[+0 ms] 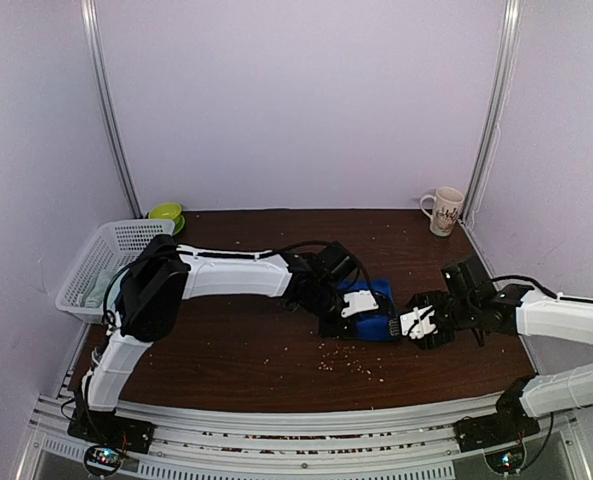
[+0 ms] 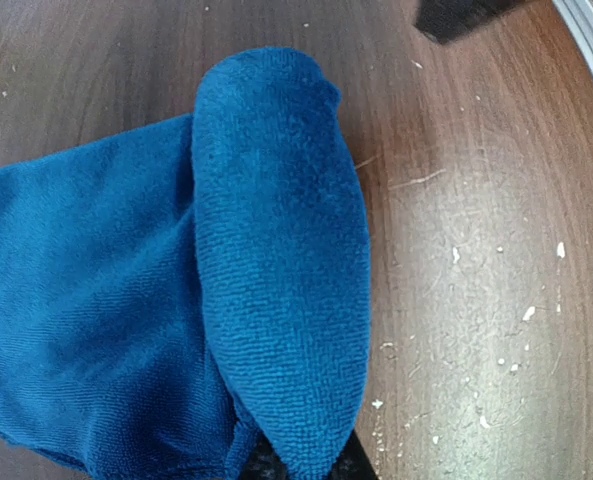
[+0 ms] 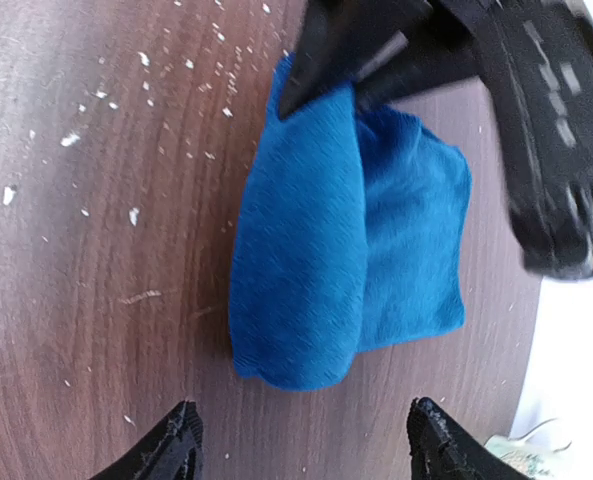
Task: Roll the towels
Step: Roll the towel at the center of the board.
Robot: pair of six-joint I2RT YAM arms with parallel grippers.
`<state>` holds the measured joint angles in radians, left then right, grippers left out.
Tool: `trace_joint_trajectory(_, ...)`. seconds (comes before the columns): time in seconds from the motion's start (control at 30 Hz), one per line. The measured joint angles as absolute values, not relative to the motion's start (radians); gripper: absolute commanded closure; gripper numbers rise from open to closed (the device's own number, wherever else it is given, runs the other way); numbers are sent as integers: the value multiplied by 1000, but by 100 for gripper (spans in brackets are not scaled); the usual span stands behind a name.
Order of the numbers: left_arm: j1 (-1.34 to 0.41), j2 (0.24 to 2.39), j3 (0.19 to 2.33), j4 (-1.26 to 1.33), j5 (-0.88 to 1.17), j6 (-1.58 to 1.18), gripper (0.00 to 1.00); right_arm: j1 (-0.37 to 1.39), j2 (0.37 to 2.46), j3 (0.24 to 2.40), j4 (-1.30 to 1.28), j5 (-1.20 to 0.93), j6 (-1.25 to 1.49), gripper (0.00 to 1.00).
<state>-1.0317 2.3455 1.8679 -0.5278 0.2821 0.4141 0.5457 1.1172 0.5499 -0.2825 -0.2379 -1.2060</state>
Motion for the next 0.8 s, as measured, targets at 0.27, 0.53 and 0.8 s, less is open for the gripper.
trace_joint_trajectory(0.27,-1011,2376,1922,-583,353,327,95,541,1081,432,-108,-198,-1226,29)
trace_joint_trajectory(0.53,-1000,2410,1991,-645,390,281,94,647,1065,363,-35,-151,-1269,29)
trace_joint_trajectory(0.8,-981,2428,2006,-656,455,268,94,840,1264,364,209,23,-1245,35)
